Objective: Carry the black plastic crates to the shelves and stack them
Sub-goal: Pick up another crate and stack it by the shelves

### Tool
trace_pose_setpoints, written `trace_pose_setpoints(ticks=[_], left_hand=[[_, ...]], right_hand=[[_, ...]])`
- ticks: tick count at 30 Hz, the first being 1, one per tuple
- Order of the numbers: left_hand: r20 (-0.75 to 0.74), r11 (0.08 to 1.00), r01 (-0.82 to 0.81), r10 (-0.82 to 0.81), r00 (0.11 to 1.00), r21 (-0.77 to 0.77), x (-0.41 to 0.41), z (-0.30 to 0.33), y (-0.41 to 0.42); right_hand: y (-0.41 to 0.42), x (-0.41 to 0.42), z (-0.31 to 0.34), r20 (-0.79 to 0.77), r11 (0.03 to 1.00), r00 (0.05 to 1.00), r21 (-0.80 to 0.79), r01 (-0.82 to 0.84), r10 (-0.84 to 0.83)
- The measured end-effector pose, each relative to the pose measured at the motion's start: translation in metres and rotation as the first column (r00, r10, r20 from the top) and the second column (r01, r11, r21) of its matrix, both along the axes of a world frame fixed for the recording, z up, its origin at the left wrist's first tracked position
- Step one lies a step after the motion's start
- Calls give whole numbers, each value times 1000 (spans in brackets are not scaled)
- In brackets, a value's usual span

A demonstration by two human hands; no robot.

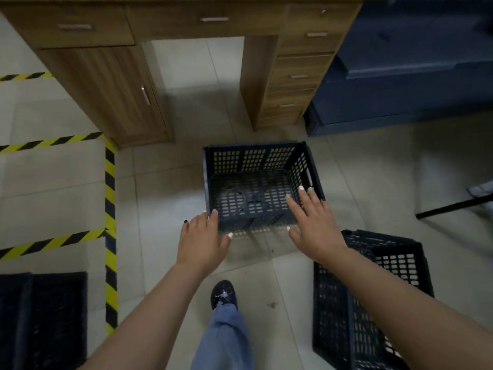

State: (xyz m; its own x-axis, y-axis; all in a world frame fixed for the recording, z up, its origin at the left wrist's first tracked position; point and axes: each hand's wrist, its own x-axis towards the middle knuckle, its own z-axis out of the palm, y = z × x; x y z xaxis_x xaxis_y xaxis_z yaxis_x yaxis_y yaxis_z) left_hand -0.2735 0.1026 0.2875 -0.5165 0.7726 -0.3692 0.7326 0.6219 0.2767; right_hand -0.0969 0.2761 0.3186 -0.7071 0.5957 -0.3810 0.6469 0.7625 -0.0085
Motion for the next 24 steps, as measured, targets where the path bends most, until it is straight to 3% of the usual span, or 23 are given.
trace_pose_setpoints(ticks=[13, 24], left_hand=[[107, 984, -179, 180, 978, -20, -15, -94, 94], [170, 929, -346, 365, 915, -130, 33, -212, 138]], right_hand=[[122, -52, -105, 134, 989, 987, -130, -69, 86], [181, -29, -256, 304, 934, 900, -270, -232, 312]])
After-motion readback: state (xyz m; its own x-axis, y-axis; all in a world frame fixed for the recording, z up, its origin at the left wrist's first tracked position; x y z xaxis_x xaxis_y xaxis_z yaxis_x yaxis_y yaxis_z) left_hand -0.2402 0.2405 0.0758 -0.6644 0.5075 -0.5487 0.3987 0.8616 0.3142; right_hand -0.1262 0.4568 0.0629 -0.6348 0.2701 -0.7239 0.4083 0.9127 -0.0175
